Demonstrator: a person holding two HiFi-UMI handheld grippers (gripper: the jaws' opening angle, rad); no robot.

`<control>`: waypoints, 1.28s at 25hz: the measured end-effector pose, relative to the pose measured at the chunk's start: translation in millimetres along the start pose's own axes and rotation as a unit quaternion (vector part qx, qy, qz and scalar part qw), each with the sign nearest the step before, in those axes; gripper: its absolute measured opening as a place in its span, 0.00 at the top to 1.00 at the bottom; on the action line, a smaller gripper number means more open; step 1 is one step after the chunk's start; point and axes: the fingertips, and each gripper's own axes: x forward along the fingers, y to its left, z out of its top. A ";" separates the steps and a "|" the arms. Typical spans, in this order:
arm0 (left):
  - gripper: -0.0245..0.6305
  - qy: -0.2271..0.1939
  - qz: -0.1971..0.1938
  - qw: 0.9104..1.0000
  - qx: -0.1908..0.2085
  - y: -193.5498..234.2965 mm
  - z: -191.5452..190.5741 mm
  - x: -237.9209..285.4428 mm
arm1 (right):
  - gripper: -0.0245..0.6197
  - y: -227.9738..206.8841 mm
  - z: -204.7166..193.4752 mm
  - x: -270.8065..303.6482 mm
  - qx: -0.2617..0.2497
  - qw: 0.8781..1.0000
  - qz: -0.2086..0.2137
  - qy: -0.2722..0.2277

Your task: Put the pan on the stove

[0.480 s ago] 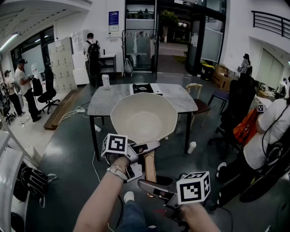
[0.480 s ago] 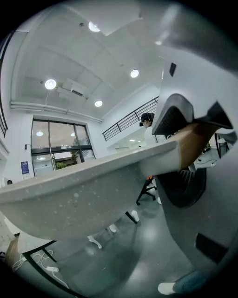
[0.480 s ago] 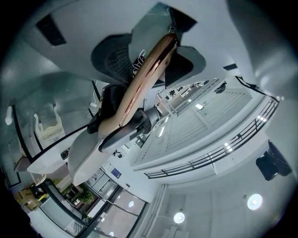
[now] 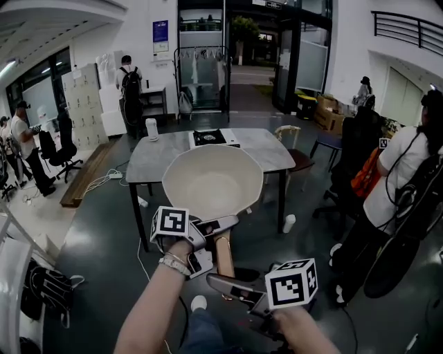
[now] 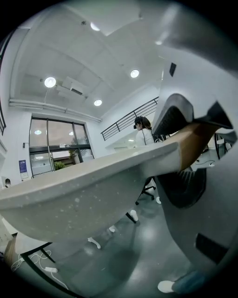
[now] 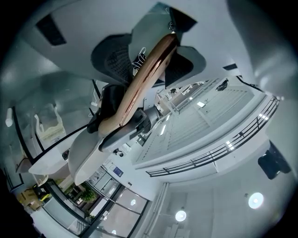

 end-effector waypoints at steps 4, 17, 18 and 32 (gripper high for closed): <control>0.62 0.002 0.005 1.000 -0.006 12.7 15.6 2.2 | 0.61 -10.9 12.7 9.0 0.013 1.000 0.003 -0.003; 0.62 0.023 0.007 0.999 -0.023 59.9 108.1 25.4 | 0.61 -71.1 86.3 63.3 0.035 0.999 -0.014 -0.013; 0.62 0.024 0.005 0.999 -0.025 63.6 116.6 27.8 | 0.61 -76.4 93.2 67.8 0.036 0.999 -0.016 -0.015; 0.62 0.055 0.006 0.998 -0.035 115.0 225.6 40.1 | 0.61 -138.6 173.3 145.0 0.051 0.998 -0.035 -0.028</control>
